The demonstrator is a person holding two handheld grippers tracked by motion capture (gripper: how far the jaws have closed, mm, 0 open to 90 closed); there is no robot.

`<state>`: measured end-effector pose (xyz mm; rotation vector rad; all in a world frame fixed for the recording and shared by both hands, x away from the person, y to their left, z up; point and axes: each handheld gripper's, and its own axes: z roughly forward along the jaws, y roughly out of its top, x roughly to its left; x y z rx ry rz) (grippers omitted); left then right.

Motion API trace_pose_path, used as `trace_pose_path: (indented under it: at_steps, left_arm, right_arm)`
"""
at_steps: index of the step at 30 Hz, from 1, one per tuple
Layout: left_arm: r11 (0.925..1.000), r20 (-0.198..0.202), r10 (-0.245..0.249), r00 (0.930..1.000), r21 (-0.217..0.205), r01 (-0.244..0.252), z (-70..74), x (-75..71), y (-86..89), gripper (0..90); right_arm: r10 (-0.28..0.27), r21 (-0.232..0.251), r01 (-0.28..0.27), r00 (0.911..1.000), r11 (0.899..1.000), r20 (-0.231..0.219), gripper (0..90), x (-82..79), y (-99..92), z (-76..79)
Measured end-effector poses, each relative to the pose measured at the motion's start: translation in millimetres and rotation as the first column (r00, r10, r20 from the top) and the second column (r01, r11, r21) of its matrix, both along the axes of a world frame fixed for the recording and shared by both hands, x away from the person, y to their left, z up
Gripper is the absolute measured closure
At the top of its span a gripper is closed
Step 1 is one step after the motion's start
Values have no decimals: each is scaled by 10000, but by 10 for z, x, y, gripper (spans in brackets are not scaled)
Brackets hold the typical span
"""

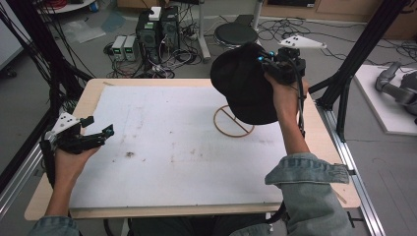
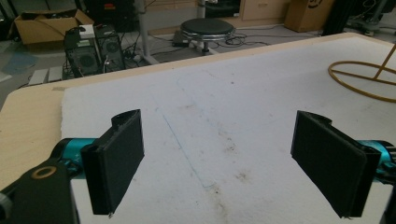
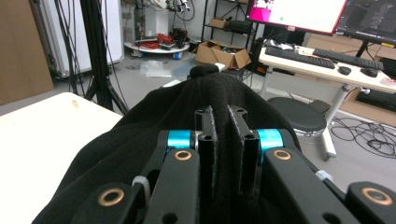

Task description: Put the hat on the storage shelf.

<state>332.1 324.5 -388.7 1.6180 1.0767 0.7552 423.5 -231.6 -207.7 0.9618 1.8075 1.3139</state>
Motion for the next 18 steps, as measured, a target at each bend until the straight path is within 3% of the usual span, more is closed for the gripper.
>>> trace_pose_path:
  at_steps: [18]
  left_arm:
    - [10000,-23,35,10000,-15,-35,-8,5,14,174]
  right_arm:
    - [-111,-179,101,9984,9998,-555,834,127,6,-87]
